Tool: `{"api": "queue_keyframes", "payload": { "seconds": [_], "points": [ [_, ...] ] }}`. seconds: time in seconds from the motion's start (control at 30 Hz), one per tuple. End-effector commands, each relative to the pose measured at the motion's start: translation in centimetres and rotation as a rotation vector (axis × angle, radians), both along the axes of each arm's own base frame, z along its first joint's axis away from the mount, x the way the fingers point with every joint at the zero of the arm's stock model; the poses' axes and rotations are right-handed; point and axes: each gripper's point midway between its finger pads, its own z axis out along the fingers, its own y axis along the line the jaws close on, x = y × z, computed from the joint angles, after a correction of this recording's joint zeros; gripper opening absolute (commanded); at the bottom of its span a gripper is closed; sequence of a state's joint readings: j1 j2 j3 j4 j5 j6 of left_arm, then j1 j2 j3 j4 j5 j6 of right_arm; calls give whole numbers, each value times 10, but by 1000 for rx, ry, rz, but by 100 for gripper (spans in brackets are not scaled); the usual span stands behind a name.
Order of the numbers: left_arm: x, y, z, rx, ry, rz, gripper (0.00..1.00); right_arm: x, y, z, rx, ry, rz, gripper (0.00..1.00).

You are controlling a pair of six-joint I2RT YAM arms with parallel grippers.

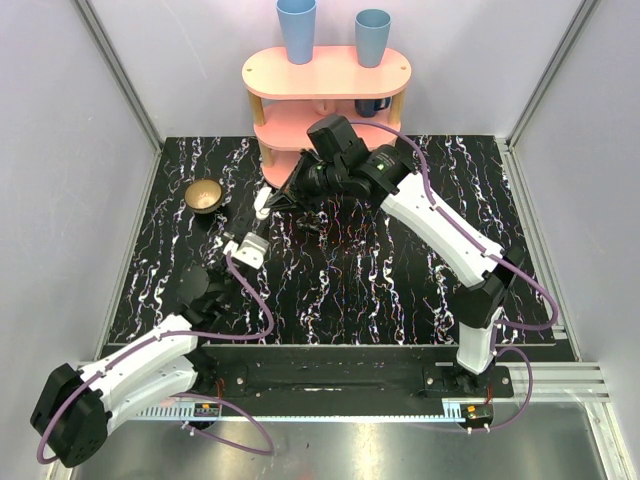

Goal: Insert the wireless bluetooth earbuds into the charging case
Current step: Insert the left earbud into the left side groove of the charging case.

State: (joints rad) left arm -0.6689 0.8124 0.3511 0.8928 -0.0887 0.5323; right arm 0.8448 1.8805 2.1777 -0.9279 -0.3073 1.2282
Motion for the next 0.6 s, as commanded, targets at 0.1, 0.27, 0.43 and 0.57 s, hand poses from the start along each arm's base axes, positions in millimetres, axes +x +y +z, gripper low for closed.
{"api": "queue_keyframes", "payload": {
  "seconds": [0.1, 0.27, 0.43, 0.57],
  "points": [
    [-7, 1, 40, -44, -111, 2, 0, -11, 10, -7, -8, 9, 33, 0],
    [-7, -1, 43, -35, -120, -5, 0, -9, 12, -27, -96, -26, 35, 0],
    [-7, -4, 44, -37, -119, -18, 0, -8, 16, -30, -124, -62, 57, 7],
    [-8, -5, 43, -38, -117, -21, 0, -9, 20, -30, -124, -68, 77, 12]
  ]
}}
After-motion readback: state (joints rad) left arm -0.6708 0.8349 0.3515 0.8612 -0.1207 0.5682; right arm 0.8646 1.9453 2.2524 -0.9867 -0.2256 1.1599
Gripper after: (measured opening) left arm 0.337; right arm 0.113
